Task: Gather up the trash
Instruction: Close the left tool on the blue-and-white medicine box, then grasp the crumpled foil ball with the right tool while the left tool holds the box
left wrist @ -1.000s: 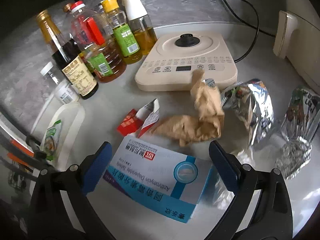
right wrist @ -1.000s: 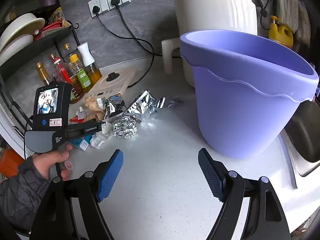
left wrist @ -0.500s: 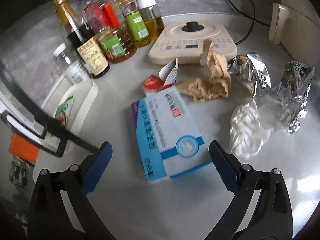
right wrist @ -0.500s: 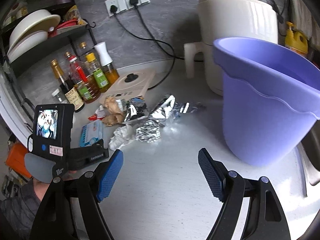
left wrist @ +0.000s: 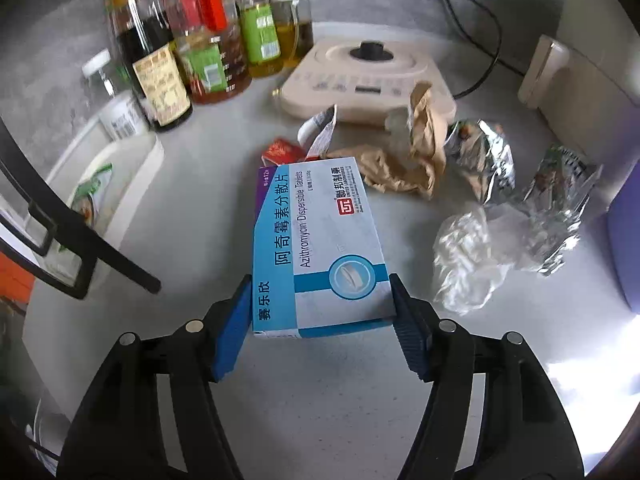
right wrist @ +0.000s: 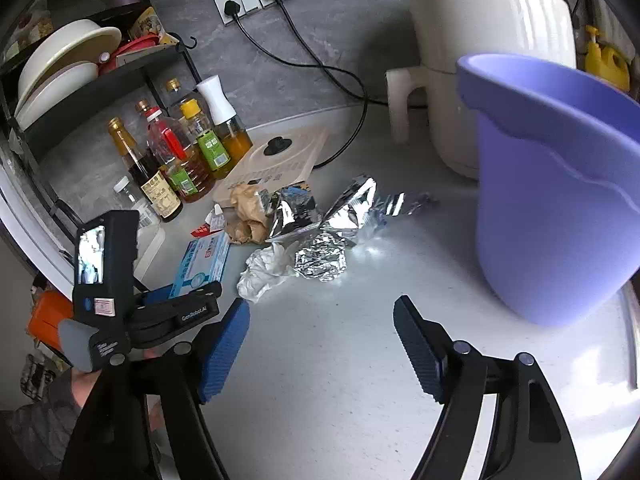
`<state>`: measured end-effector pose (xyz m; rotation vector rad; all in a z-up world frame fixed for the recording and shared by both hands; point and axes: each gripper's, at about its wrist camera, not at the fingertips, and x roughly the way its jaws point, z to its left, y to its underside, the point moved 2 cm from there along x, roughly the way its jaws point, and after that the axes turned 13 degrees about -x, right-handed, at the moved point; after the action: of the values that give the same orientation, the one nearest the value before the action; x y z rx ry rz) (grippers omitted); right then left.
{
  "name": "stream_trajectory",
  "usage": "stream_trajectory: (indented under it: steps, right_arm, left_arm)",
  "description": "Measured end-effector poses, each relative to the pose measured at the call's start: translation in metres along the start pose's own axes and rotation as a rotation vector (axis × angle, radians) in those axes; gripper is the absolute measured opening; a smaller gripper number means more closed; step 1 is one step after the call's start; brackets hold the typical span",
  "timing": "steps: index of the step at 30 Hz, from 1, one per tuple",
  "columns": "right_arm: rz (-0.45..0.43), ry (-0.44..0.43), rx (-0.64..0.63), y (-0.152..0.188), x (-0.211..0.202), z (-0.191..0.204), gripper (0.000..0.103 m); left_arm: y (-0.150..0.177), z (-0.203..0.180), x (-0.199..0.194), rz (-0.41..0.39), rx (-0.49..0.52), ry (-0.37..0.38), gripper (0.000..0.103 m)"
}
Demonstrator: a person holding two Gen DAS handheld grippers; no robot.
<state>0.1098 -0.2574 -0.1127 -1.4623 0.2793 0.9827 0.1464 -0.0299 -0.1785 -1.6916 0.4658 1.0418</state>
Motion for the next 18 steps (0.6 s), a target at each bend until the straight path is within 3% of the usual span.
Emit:
stream_trajectory:
  steps: [7,18]
  right_arm:
    - [0.019,-0.008,0.004,-0.006,0.022,0.005,0.062]
    - [0.017,-0.016,0.014,-0.029,0.057,0.003,0.060]
  left_arm:
    - [-0.016,0.007,-0.020,-0.046,-0.041,0.044,0.065]
    - [-0.045,0.009,-0.028,-0.113,-0.075,0.079,0.065]
